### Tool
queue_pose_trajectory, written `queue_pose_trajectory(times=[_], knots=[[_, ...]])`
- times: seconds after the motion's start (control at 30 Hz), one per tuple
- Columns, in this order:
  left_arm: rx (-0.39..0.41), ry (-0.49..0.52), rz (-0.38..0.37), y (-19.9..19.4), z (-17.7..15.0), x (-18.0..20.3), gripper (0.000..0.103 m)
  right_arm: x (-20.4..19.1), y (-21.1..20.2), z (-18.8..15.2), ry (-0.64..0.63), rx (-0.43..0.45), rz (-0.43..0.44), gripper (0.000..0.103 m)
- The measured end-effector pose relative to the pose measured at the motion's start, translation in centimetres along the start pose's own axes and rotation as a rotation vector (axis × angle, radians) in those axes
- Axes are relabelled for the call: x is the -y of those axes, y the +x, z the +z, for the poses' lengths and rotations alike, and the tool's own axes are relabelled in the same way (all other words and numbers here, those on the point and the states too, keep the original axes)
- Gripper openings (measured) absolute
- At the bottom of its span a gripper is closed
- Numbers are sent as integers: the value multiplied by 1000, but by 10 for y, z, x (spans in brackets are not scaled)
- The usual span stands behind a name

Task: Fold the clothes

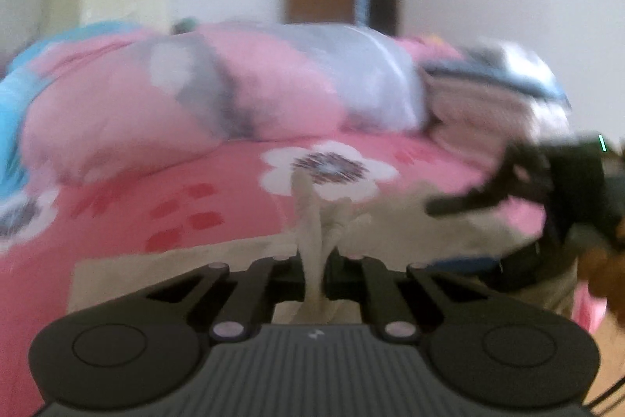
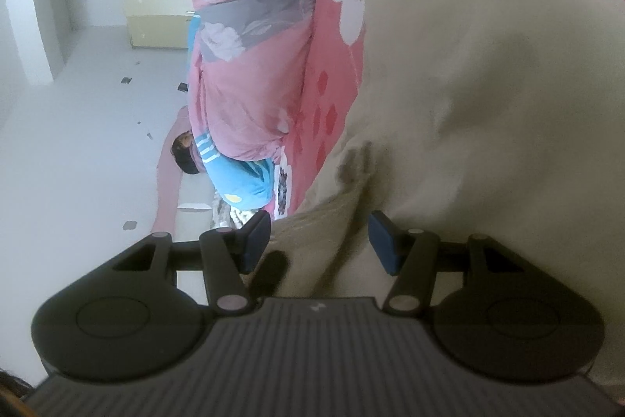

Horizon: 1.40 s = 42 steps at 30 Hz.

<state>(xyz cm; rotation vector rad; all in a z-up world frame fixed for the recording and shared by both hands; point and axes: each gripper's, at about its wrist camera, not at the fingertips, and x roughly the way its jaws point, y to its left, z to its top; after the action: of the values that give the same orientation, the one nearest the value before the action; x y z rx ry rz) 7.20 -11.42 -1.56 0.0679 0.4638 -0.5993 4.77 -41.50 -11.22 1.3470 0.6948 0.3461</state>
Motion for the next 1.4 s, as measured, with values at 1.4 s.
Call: queue_pose_trajectory(times=[1.4], knots=[[-251,-638,19,-33,-40,-134,44,-51,74,-55,-54,-148,101,56]])
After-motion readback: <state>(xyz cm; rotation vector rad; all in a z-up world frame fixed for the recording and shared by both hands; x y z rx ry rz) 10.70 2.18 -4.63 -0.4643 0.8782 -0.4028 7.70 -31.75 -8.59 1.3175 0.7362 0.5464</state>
